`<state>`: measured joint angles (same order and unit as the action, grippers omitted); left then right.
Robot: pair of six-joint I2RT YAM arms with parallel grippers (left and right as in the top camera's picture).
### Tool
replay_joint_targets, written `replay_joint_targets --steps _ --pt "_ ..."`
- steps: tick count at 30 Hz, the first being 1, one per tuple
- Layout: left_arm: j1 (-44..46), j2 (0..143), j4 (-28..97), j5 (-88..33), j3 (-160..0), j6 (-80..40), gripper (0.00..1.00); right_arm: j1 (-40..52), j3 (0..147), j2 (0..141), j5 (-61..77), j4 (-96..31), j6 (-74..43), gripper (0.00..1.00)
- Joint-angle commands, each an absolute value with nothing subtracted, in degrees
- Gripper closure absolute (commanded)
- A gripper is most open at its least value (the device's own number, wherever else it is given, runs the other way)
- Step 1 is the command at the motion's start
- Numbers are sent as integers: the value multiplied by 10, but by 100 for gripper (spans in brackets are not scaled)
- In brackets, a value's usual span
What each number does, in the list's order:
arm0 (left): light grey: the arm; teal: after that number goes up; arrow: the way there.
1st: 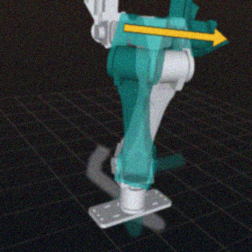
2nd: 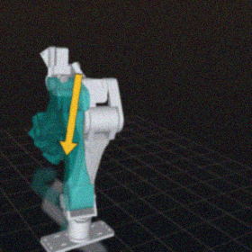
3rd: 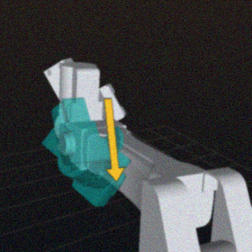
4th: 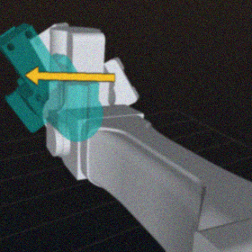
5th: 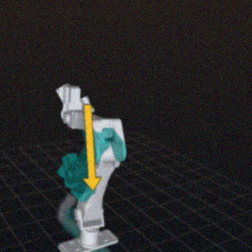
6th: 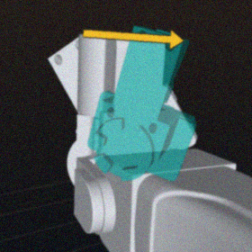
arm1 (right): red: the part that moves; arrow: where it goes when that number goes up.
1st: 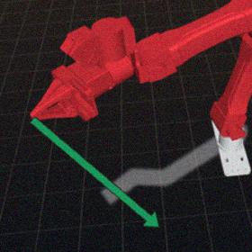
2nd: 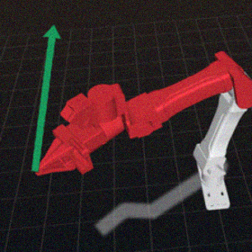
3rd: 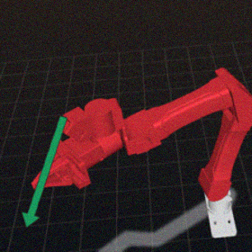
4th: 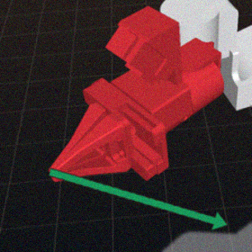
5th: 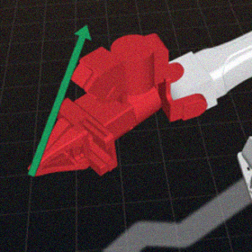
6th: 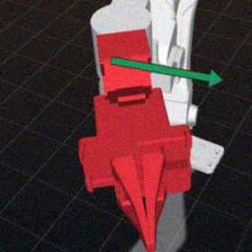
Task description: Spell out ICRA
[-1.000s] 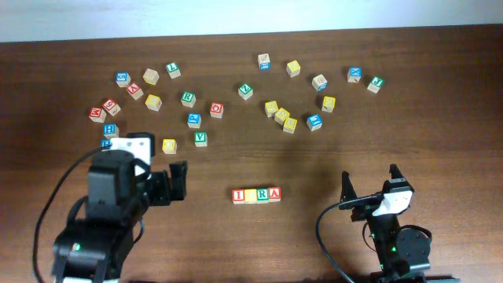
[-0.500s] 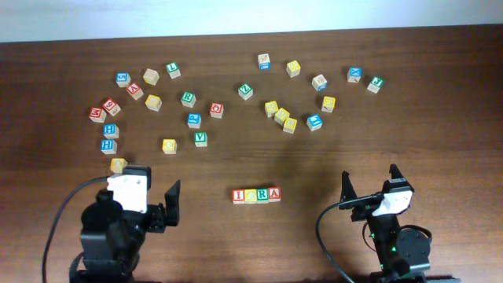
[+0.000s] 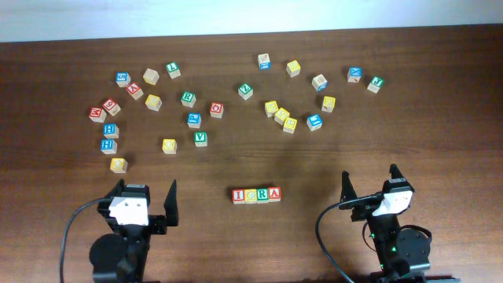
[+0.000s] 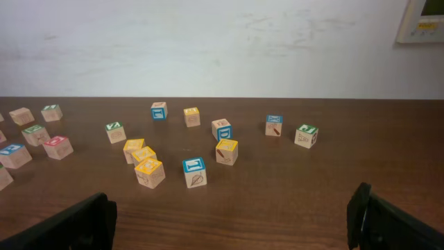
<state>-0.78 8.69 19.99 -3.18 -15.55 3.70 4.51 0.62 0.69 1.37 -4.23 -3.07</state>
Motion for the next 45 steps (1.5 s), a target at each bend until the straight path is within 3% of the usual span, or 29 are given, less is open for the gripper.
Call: replay_joint_targets --steps 1,8,25,38,45 --pt "-10 58 141 -38 -107 48 1 41 3 2 9 -46 -34 2" --pt "-25 3 68 -12 -16 -9 1 41 3 2 9 -46 -34 2" --pt "-16 3 19 -6 -5 22 1 41 3 2 9 -46 -34 2" --pt "-8 3 48 -1 -5 55 1 41 3 3 9 -46 -34 2" --pt "-9 3 48 13 -5 -23 1 41 3 3 9 -46 -34 2"
